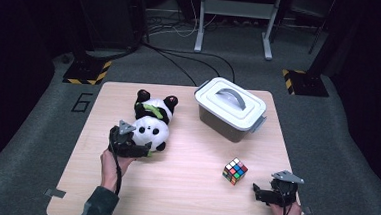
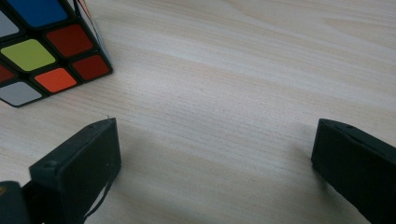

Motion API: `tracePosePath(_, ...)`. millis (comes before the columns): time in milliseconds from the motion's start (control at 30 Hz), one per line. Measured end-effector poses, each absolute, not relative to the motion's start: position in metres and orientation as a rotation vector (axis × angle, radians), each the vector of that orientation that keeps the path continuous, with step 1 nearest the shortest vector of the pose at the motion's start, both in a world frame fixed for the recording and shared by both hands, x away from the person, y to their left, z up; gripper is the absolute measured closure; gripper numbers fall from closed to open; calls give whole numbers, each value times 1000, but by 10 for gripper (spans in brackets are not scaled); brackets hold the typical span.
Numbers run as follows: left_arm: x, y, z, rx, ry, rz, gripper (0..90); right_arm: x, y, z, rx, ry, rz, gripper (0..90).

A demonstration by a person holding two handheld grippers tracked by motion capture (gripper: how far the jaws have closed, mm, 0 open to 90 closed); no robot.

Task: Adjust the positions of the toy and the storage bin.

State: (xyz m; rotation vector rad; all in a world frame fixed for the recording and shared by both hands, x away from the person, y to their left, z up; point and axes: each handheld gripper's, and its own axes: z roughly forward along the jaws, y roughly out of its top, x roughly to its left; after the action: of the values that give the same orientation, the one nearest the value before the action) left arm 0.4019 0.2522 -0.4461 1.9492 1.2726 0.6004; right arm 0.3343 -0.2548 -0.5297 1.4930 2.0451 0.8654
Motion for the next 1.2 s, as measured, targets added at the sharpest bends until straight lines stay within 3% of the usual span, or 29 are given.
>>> tracePosePath(267,361,270,-488,1970,1352,580,5,334,-255,-530,1492,2047,866,7)
tracePosePath(600,341,283,-528,2014,1409,587,0,334,-254,-530,1487,2046,868,11)
tracePosePath(1200,331,292,-532,1995,1370,582,0,326,-252,-520,1518,2082,950,0)
